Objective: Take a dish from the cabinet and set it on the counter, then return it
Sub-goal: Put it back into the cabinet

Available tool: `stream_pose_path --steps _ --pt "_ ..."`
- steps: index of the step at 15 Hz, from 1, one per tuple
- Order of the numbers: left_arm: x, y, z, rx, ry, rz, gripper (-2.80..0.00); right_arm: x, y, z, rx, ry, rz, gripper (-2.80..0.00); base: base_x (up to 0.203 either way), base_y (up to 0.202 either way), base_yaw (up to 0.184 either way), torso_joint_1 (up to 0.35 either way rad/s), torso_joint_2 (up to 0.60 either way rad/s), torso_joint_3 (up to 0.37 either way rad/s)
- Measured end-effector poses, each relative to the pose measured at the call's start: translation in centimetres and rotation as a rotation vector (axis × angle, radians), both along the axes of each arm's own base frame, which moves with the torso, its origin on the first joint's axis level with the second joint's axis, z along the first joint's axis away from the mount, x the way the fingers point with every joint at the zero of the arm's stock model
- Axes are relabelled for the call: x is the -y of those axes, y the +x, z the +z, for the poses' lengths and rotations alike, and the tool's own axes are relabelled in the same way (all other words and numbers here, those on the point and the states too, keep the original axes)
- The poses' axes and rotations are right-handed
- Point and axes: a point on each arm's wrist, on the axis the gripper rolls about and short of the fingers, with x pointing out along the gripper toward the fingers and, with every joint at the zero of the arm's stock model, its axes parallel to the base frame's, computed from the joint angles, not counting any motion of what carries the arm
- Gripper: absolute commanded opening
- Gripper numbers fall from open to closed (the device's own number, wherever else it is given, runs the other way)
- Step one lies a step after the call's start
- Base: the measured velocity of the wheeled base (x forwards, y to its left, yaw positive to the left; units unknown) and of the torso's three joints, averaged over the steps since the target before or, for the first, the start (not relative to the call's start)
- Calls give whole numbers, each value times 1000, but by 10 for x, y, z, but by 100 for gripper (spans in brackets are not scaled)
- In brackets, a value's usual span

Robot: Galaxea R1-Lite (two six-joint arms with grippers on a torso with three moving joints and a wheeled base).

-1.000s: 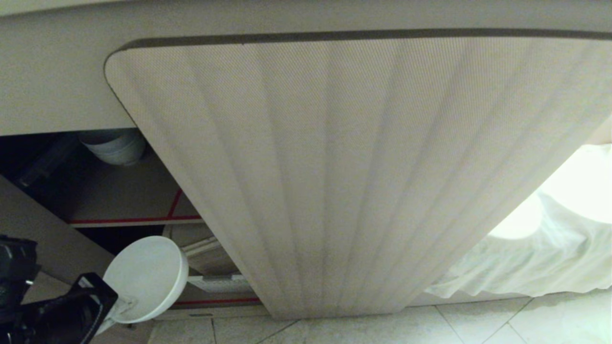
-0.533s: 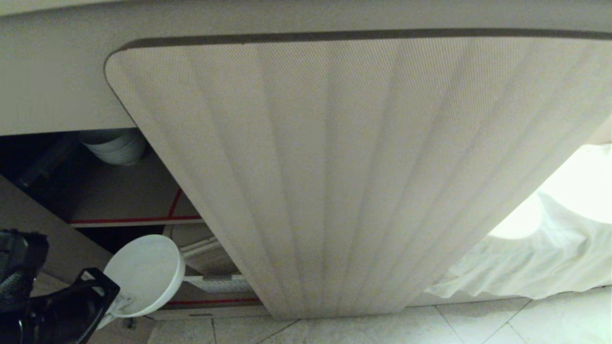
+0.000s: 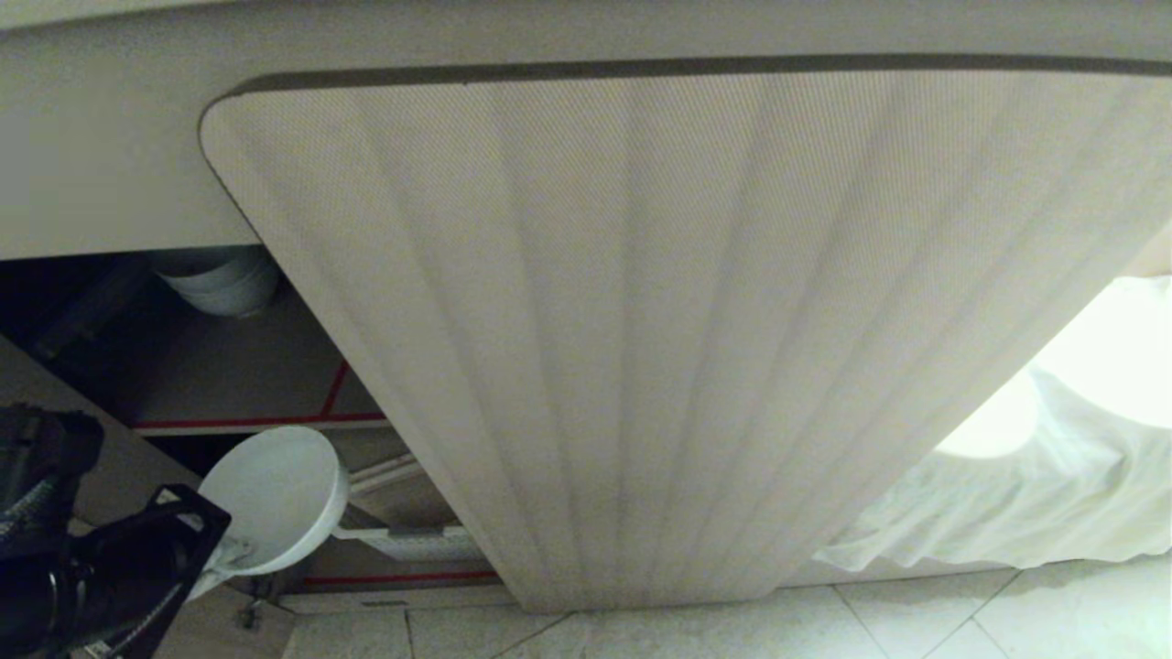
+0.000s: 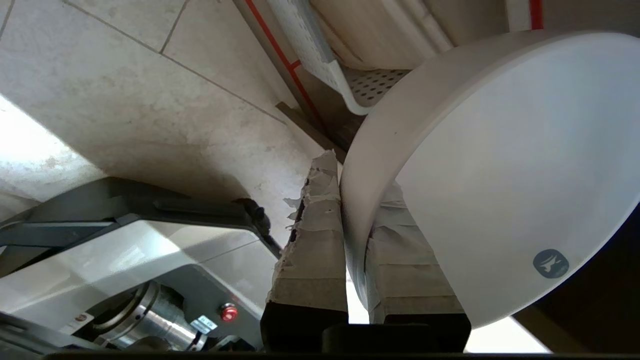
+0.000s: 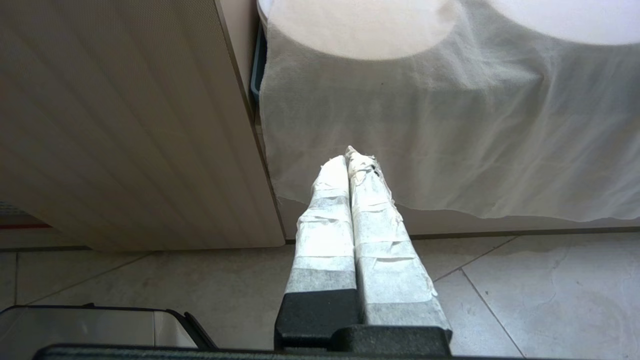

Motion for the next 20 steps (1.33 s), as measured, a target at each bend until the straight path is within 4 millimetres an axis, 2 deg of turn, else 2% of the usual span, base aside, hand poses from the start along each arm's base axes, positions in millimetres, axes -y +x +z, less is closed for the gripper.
stream_pose_path --steps 10,20 --pt "0 22 4 -12 1 10 -280 0 0 0 0 -1 0 -280 0 0 0 0 0 0" --pt "-8 47 -2 -24 -5 50 -280 0 0 0 0 0 0 -280 0 0 0 0 0 0"
